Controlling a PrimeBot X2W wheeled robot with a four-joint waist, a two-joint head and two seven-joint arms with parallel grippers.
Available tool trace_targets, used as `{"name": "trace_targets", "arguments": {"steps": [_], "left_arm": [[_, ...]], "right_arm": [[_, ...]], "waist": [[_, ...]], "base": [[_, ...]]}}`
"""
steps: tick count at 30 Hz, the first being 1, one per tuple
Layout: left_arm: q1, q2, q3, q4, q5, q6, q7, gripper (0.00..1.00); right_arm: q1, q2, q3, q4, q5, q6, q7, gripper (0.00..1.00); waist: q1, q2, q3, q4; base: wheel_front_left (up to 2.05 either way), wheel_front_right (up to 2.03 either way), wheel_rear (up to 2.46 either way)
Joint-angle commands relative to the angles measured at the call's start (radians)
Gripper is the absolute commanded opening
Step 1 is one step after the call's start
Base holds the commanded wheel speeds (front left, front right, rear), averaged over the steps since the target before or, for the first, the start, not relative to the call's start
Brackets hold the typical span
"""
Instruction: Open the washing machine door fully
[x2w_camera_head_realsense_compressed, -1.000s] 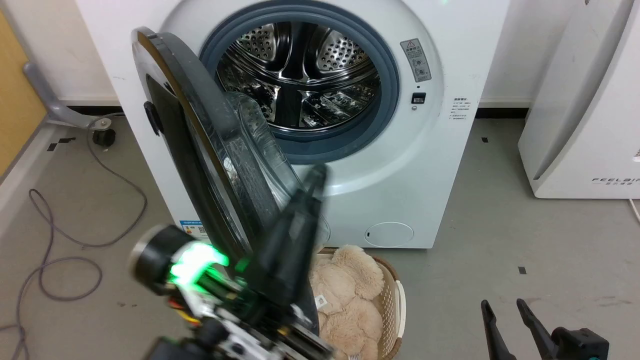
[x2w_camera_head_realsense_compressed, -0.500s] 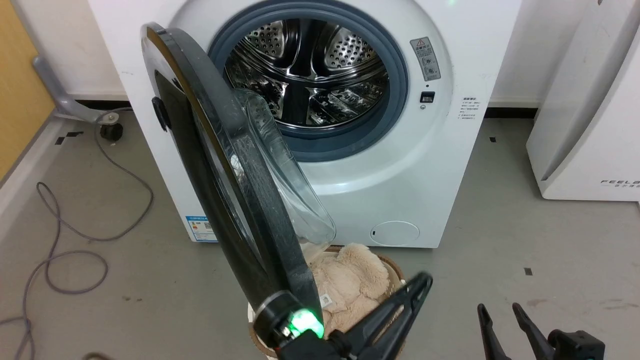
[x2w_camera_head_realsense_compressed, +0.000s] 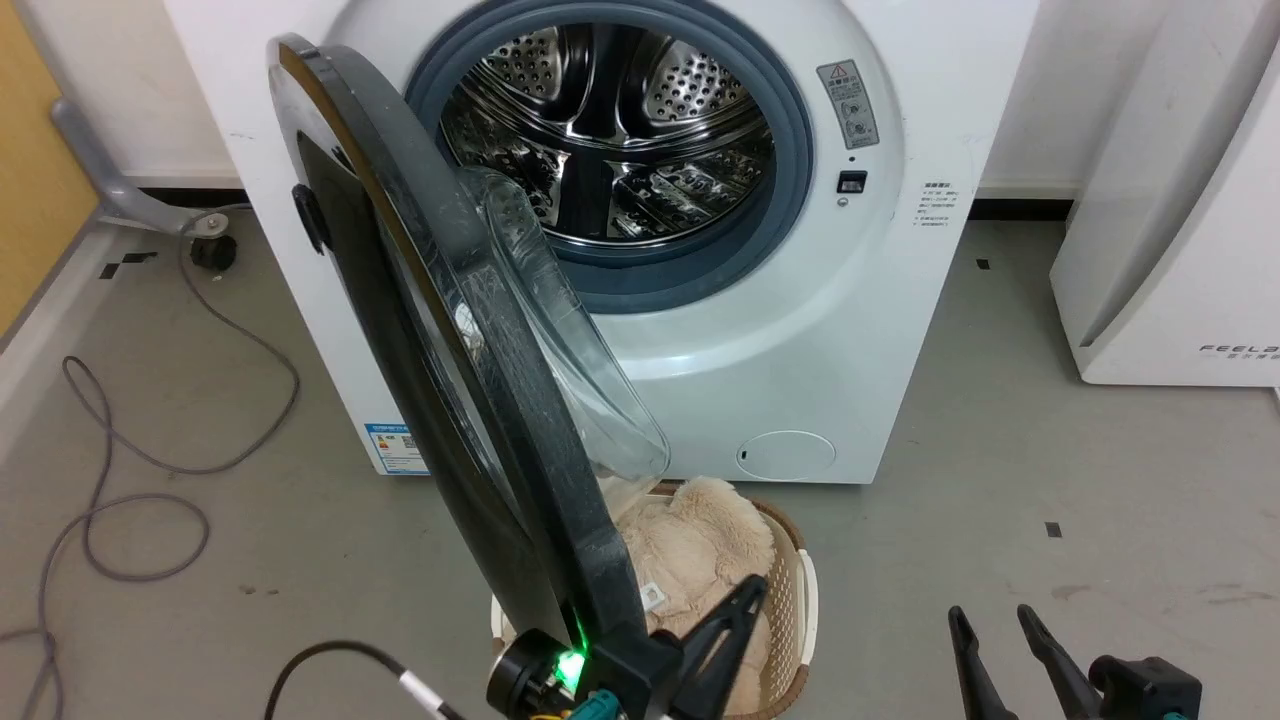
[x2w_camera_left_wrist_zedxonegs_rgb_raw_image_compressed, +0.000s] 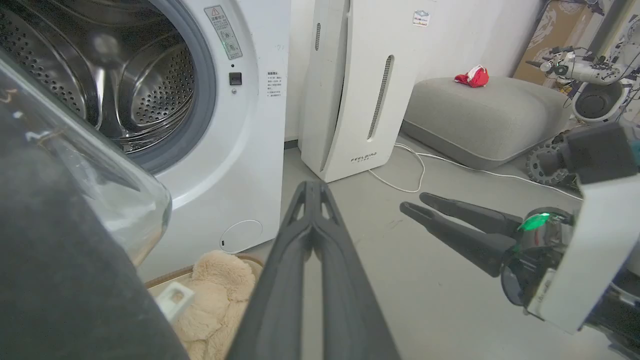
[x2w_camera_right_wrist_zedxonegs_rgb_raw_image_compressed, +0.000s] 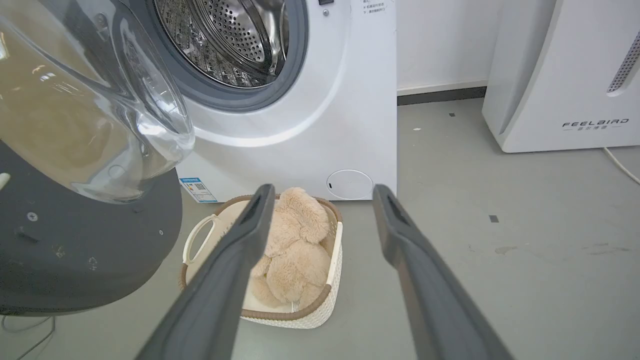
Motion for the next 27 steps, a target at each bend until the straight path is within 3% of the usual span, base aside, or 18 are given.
{"name": "trace_targets", "arguments": {"steps": [1, 12, 27], "left_arm": [[-0.023, -0.007, 0.007, 0.027, -0.005, 0.012, -0.010, 0.00], [-0.044, -0.014, 0.046, 0.160, -0.041, 0.104, -0.060, 0.00], [0.084, 0.031, 0.069, 0.054, -0.057, 0.184, -0.054, 0.00]], "right_arm": [[-0.016, 0.004, 0.001, 0.003, 0.012, 0.001, -0.003, 1.00], [-0.017, 0.004, 0.012, 0.027, 0.036, 0.001, -0.006, 1.00], [-0.018, 0.004, 0.016, 0.057, 0.051, 0.001, -0.008, 1.00]], "waist": [[0.0000, 0.0000, 0.000, -0.002], [0.0000, 0.0000, -0.003, -0.012], [0.0000, 0.0000, -0.005, 0.028]], "base": [[0.00, 0.00, 0.00], [0.00, 0.00, 0.00], [0.00, 0.00, 0.00]]}}
